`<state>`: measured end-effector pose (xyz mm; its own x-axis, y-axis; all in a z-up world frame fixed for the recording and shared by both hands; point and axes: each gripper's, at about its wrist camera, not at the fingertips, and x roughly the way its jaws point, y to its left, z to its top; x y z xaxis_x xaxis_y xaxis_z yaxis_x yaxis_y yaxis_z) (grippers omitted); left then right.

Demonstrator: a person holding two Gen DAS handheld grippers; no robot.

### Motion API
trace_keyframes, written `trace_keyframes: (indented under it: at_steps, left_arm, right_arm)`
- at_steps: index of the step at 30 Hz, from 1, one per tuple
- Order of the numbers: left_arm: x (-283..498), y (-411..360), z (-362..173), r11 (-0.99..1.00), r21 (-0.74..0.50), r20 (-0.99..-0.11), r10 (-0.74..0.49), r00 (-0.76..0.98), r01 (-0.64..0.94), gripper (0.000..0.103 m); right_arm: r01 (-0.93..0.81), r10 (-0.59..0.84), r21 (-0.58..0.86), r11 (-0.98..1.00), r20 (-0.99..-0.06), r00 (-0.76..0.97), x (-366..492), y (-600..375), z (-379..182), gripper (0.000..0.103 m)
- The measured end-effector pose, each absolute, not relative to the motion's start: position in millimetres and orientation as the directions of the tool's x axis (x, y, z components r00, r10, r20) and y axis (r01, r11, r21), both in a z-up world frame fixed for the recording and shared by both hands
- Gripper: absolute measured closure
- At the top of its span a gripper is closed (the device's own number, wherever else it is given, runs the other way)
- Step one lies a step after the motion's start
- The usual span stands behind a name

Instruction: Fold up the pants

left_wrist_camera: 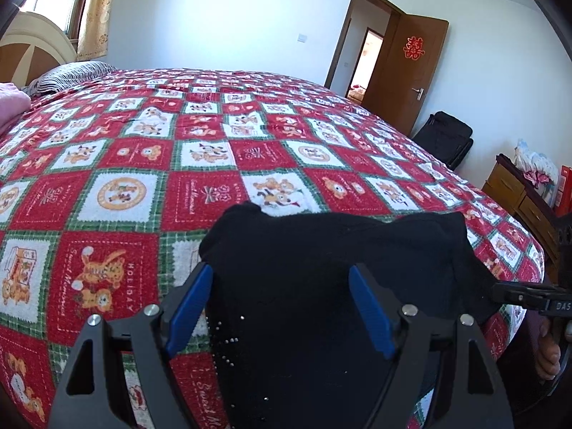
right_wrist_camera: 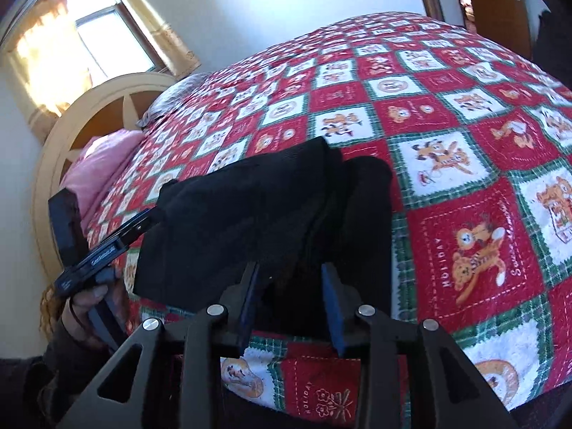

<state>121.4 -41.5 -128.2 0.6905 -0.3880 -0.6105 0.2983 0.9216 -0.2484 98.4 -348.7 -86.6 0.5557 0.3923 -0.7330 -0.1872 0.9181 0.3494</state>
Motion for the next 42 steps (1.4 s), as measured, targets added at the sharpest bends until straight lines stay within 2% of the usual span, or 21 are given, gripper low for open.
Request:
trace_keyframes:
  at_steps: [2,3,6,13,17,20,23,25,26,28,29,32,35,37,42]
  left_arm:
    - [121,-42,-128,0.921,-0.248,-0.609,-0.388,0.691,0.299,0.022]
    - [121,-42,-127,0.921,-0.250,-0.609,-0.389,0.691,0.298,0.022]
    - [120,-41,-125,0.920,-0.254,-0.599,-0.392,0.698,0.298,0.022]
    - [118,-47,-123,0.920,-0.230,-0.597,-0.392,0.700,0.318,0.022]
    - [121,-49,-133,0.924,-0.222,-0.621,-0.380,0.685,0.312,0.017]
    - [120,-49,-133,0.926,-0.213,-0.622,-0.374,0.687,0.311,0.017]
    - [117,-49,-125,0.930,-0.199,-0.601,-0.366,0.711,0.310,0.017]
    - [119,-50,-117,0.934,-0.179,-0.583,-0.353,0.732,0.308,0.014]
    - [121,-51,-114,0.937,-0.169,-0.577,-0.346,0.740,0.306,0.008]
    - [128,-55,-108,0.948,-0.133,-0.568,-0.311,0.762,0.288,0.005]
    - [132,-56,-106,0.955,-0.115,-0.564,-0.291,0.773,0.275,0.005]
    - [154,-60,-118,0.964,-0.087,-0.620,-0.250,0.744,0.252,0.005]
    - [169,-59,-137,0.973,-0.081,-0.672,-0.213,0.709,0.215,0.004]
    - [174,-53,-147,0.971,-0.136,-0.686,-0.234,0.689,0.195,0.000]
    - [166,-54,-143,0.972,-0.135,-0.673,-0.232,0.702,0.192,0.000]
  right_arm:
    - [-0.172,0.388,0.355,0.919,-0.736,0.555,102,-350,-93,0.067]
    - [-0.162,0.391,0.364,0.917,-0.741,0.547,104,-352,-97,0.074]
    - [-0.154,0.396,0.377,0.913,-0.731,0.556,103,-357,-96,0.085]
    - [-0.196,0.346,0.292,0.936,-0.665,0.662,81,-359,-57,0.086]
    - [-0.110,0.287,0.281,0.953,-0.730,0.620,83,-380,-82,0.086]
    - [-0.102,0.298,0.295,0.950,-0.762,0.574,89,-388,-100,0.086]
    - [-0.068,0.227,0.239,0.969,-0.741,0.632,86,-389,-84,0.059]
    - [-0.061,0.179,0.192,0.980,-0.691,0.701,81,-386,-67,0.057]
    - [-0.071,0.184,0.192,0.979,-0.670,0.719,80,-384,-61,0.056]
    - [-0.138,0.247,0.219,0.966,-0.626,0.739,86,-371,-48,0.053]
    - [-0.175,0.282,0.229,0.958,-0.614,0.738,89,-364,-45,0.048]
    - [-0.260,0.386,0.290,0.921,-0.593,0.706,114,-345,-52,0.047]
    - [-0.170,0.319,0.281,0.944,-0.660,0.680,142,-344,-76,0.047]
    - [-0.102,0.286,0.292,0.951,-0.703,0.651,157,-355,-96,0.047]
    - [-0.117,0.313,0.316,0.942,-0.691,0.651,153,-365,-95,0.047]
